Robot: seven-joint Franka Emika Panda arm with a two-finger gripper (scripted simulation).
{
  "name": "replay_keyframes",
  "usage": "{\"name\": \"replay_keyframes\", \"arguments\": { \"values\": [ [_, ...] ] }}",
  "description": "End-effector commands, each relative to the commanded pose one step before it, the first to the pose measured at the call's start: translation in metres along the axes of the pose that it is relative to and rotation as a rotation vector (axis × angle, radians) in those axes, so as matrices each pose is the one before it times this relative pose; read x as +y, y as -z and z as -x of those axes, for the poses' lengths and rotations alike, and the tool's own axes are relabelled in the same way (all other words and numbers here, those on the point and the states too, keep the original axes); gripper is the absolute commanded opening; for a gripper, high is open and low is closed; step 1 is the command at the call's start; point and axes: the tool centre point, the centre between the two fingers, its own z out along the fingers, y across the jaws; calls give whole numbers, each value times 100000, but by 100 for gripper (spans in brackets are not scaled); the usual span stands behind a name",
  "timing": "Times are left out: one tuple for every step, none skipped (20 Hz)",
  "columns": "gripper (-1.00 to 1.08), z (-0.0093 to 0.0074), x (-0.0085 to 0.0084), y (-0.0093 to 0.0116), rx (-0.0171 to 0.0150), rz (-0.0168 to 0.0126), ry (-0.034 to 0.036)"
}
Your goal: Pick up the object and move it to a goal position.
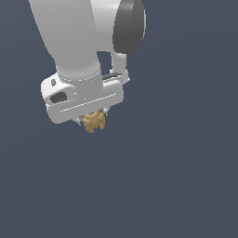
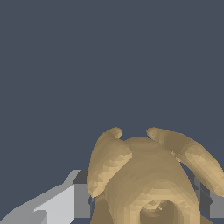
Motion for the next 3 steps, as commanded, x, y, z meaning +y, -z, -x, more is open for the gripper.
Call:
{"name": "replay_keyframes", "arguments": {
  "values": [
    [-100, -58, 205, 278, -33, -28, 55],
    [-100, -7, 33, 40, 0, 0, 0],
    [-100, -2, 11, 13, 0, 0, 0]
  ]
}}
